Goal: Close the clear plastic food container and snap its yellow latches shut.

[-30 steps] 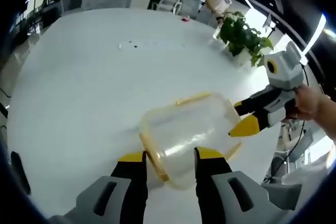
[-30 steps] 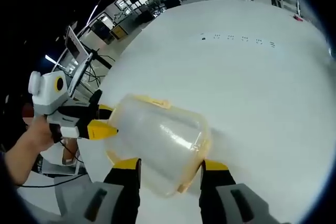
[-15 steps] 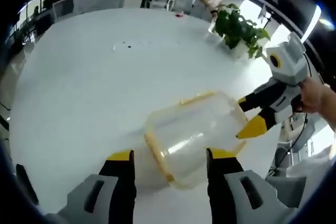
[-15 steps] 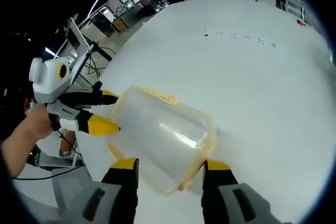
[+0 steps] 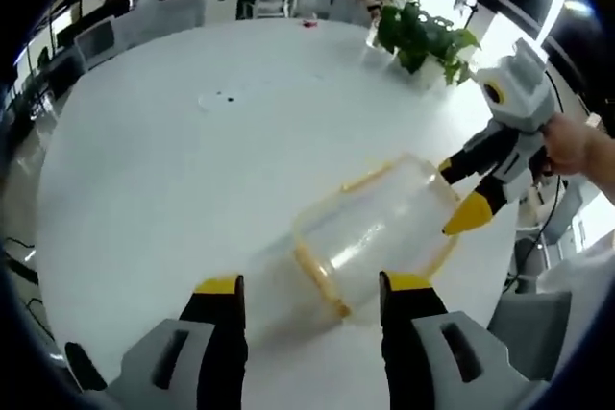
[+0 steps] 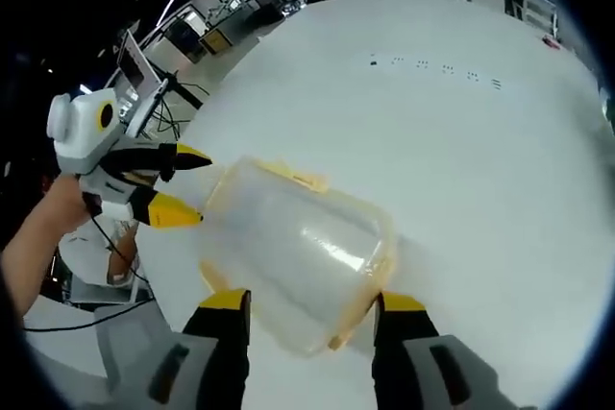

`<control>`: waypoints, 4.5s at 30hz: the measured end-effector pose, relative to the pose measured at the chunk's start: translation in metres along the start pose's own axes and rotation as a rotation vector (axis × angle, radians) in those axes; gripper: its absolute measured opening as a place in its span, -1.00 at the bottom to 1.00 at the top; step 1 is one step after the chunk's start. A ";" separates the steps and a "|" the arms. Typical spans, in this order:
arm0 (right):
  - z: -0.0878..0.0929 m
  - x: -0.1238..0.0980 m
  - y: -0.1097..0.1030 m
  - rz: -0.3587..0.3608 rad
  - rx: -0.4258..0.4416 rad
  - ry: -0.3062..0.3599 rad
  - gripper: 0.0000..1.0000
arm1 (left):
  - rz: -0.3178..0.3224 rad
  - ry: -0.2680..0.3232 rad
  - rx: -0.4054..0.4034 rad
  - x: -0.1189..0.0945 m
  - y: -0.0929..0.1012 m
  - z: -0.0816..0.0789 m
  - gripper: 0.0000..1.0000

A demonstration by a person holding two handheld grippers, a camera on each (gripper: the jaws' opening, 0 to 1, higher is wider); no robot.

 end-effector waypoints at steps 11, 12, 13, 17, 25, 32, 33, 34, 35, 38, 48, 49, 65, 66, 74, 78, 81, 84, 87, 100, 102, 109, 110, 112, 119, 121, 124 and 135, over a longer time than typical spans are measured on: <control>0.001 -0.009 0.005 0.102 -0.116 -0.043 0.00 | -0.041 -0.056 0.267 -0.006 0.022 -0.004 0.04; -0.001 -0.010 0.005 0.096 -0.116 -0.039 -0.01 | -0.039 -0.052 0.268 -0.007 0.022 -0.005 0.03; -0.004 -0.013 0.005 0.078 -0.092 -0.021 -0.01 | -0.034 -0.047 0.266 -0.008 0.023 -0.008 0.03; -0.004 -0.014 0.008 0.085 -0.097 -0.024 -0.02 | -0.039 -0.040 0.277 -0.010 0.023 -0.013 0.02; -0.006 -0.019 0.009 0.115 -0.132 -0.031 -0.02 | -0.029 -0.027 0.318 -0.013 0.034 -0.022 0.00; -0.010 -0.023 0.005 0.138 -0.225 -0.058 0.00 | -0.029 -0.033 0.435 -0.011 0.046 -0.029 -0.01; -0.011 -0.023 0.004 0.142 -0.239 -0.061 0.01 | -0.030 -0.036 0.457 -0.010 0.048 -0.029 -0.01; -0.011 -0.023 0.004 0.146 -0.260 -0.075 0.00 | -0.033 -0.043 0.465 -0.009 0.049 -0.029 -0.02; -0.011 -0.022 0.003 0.148 -0.273 -0.082 0.00 | -0.036 -0.054 0.479 -0.008 0.049 -0.029 -0.02; -0.010 -0.021 0.002 0.150 -0.306 -0.111 -0.01 | -0.029 -0.063 0.511 -0.006 0.052 -0.029 -0.03; -0.012 -0.020 -0.004 0.142 -0.443 -0.174 -0.01 | -0.020 -0.091 0.626 -0.003 0.053 -0.032 -0.05; -0.012 -0.019 -0.005 0.136 -0.453 -0.181 -0.01 | -0.012 -0.092 0.644 -0.002 0.055 -0.033 -0.04; -0.020 -0.014 -0.014 0.100 -0.630 -0.197 -0.11 | 0.072 -0.060 0.821 0.009 0.077 -0.036 0.02; -0.021 -0.014 -0.013 0.104 -0.648 -0.201 -0.13 | 0.079 -0.059 0.831 0.009 0.078 -0.036 0.03; -0.028 -0.012 -0.014 0.113 -0.737 -0.180 -0.22 | 0.063 -0.054 0.896 0.011 0.078 -0.036 -0.12; -0.031 -0.010 -0.014 0.134 -0.778 -0.179 -0.28 | 0.058 -0.059 0.929 0.014 0.077 -0.036 -0.13; -0.034 -0.008 -0.019 0.123 -0.827 -0.165 -0.29 | 0.048 -0.064 0.941 0.017 0.078 -0.036 -0.20; -0.033 -0.006 -0.025 0.088 -0.829 -0.170 -0.30 | 0.042 -0.067 0.951 0.020 0.080 -0.036 -0.24; -0.035 -0.004 -0.028 0.082 -0.849 -0.165 -0.28 | 0.043 -0.069 0.959 0.022 0.082 -0.036 -0.19; -0.044 0.002 -0.031 0.091 -0.880 -0.152 -0.31 | 0.045 -0.084 0.961 0.030 0.084 -0.035 -0.21; -0.046 0.003 -0.031 0.094 -0.881 -0.150 -0.31 | 0.053 -0.084 0.960 0.030 0.086 -0.034 -0.20; -0.052 0.002 -0.030 0.097 -0.876 -0.139 -0.32 | 0.044 -0.094 0.975 0.032 0.088 -0.030 -0.17; -0.053 0.002 -0.029 0.098 -0.875 -0.137 -0.32 | 0.046 -0.094 0.976 0.031 0.089 -0.030 -0.17; -0.055 0.001 -0.029 0.095 -0.866 -0.132 -0.30 | 0.046 -0.096 0.981 0.031 0.090 -0.029 -0.16; -0.060 0.000 -0.026 0.107 -0.879 -0.132 -0.29 | 0.037 -0.094 0.973 0.029 0.095 -0.026 -0.08; -0.062 0.000 -0.025 0.108 -0.879 -0.132 -0.28 | 0.021 -0.096 0.975 0.030 0.095 -0.024 -0.05; -0.063 0.001 -0.025 0.109 -0.885 -0.136 -0.27 | 0.001 -0.093 0.980 0.031 0.095 -0.022 0.00; -0.066 0.008 -0.020 0.103 -0.902 -0.170 -0.24 | -0.106 -0.082 1.011 0.037 0.096 -0.014 0.08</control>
Point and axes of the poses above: the point that each gripper's makers call its tool centre point, and the gripper's own axes: x roughly forward along the fingers, y roughly to its right, z roughly out of its underside, the point moved 4 cm from there along -x, roughly backward along the fingers, and after that the axes turned 14 degrees about -y, right-handed, at the moved point
